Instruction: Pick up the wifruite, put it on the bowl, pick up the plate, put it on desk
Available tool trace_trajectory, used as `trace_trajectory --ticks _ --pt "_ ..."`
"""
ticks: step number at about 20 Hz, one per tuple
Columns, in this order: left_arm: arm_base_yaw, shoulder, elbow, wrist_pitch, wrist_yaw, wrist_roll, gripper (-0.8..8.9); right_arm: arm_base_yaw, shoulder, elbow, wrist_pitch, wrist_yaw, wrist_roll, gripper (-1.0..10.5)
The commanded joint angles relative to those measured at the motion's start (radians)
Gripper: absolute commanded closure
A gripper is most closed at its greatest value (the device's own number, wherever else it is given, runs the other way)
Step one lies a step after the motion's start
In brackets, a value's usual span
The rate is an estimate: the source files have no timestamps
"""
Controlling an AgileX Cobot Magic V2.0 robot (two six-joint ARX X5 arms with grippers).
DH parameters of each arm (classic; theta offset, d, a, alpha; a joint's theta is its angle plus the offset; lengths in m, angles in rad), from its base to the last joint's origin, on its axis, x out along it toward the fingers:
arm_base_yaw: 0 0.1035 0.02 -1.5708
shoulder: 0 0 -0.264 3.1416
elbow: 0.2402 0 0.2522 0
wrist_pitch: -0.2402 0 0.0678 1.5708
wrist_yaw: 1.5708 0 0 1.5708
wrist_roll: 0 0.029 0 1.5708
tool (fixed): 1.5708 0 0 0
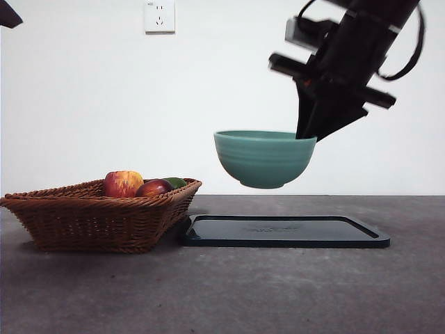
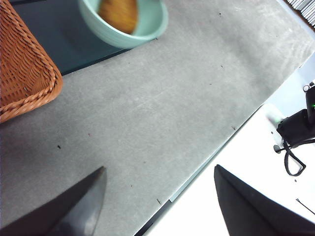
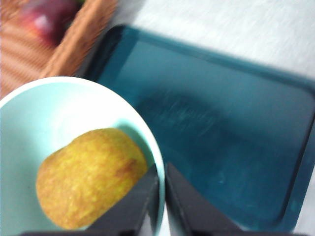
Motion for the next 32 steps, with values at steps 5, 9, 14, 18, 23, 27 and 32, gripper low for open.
trace_trajectory --ticks 5,9,14,18,23,27,32 --pt "-0.006 0.005 0.006 0.004 0.004 0.009 4.69 -0.051 0.178 0.056 0.1 -0.001 -0.019 9.4" --pt "-0.006 0.005 0.006 0.003 0.004 0.008 4.69 -0.072 0.251 0.056 0.166 -0.004 -0.017 9.4" --pt "-0.006 0.005 0.006 0.004 0.004 0.008 4.69 -0.075 0.264 0.056 0.174 -0.007 -0.018 9.4" --pt "-0.006 0.005 0.006 0.004 0.004 0.008 4.69 -0.075 0.264 0.056 0.173 -0.007 -0.013 8.1" --pt "-0.006 0.005 0.006 0.004 0.004 0.008 4.69 -0.075 0.225 0.058 0.168 0.008 0.011 7.3" --pt "-0.006 0.005 0.006 0.005 0.004 0.008 4.69 -0.075 0.089 0.058 0.148 0.025 0.003 7.3" --pt "-0.006 0.005 0.006 0.007 0.004 0.013 4.69 -0.074 -0.15 0.058 -0.014 -0.051 -0.016 7.3"
